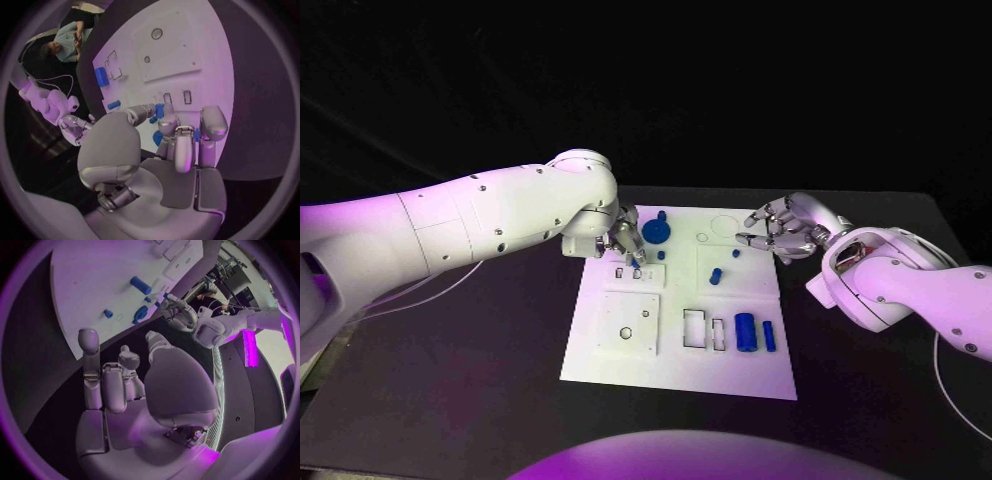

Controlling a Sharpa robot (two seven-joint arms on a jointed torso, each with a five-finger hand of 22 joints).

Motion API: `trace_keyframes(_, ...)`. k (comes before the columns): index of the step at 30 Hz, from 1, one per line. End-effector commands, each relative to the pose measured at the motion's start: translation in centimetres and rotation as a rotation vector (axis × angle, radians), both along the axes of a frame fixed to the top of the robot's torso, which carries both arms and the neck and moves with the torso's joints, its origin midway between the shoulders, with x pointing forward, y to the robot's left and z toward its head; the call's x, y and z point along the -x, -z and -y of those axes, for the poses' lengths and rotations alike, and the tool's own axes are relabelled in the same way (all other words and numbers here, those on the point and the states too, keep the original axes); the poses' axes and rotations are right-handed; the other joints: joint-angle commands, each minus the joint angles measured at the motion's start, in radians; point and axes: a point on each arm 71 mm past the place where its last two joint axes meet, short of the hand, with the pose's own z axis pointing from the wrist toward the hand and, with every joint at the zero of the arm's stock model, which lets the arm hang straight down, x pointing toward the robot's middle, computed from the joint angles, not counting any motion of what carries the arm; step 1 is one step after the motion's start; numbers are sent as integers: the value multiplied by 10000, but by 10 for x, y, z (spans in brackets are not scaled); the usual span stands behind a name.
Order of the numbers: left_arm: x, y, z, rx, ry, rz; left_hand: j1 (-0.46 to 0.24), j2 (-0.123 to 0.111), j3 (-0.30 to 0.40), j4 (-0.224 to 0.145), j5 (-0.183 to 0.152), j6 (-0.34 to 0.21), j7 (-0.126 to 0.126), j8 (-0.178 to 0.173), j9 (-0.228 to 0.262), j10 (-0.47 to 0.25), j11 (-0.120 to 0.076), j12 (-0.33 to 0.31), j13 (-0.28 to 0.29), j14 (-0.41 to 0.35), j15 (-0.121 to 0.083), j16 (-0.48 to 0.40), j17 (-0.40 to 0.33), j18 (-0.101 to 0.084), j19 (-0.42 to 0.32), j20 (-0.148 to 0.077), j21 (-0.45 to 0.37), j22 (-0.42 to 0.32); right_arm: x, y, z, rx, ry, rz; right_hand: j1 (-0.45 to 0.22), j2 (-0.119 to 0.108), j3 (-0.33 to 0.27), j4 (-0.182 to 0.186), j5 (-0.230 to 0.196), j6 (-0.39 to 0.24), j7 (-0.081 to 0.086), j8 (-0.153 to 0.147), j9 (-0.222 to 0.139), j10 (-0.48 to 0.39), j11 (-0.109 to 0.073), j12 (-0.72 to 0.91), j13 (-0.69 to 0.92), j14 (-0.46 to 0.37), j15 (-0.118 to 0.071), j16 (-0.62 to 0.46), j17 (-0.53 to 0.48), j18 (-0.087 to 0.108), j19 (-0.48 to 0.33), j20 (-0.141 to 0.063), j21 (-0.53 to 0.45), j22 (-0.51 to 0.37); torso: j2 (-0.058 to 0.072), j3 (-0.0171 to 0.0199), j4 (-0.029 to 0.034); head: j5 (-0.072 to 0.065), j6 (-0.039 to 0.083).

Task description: Assemble the parts on the task board

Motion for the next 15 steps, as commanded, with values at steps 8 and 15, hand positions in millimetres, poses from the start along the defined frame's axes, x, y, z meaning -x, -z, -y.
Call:
trace_keyframes(8, 2, 5, 4, -148, 147, -216, 49, 178, 2327, -2390, -28, 74, -20, 27, 10, 60, 15, 65, 66, 1020, 40, 36, 2634, 14, 49, 11, 36, 851, 1, -1, -2, 49, -127, 113, 67, 18, 20, -18, 38, -80, -18, 54, 11, -69, -15, -34, -16, 240, -20, -76, -17, 75, -2, -9, -40, -10, 35, -17, 6, -5, -76)
trace_keyframes(15, 3, 8, 5, -129, 132, -288, -89, 218, 2371, -2506, 128, 94, -27, 67, 24, 112, 9, 151, 163, 1020, 34, 36, 2634, 10, 64, 8, 75, 895, 0, -2, -2, 47, -130, 115, 67, 18, 20, -18, 38, -80, -18, 54, 11, -69, -15, -34, -16, 240, -20, -76, -17, 75, -2, -9, -40, -10, 16, -15, 7, 0, -145)
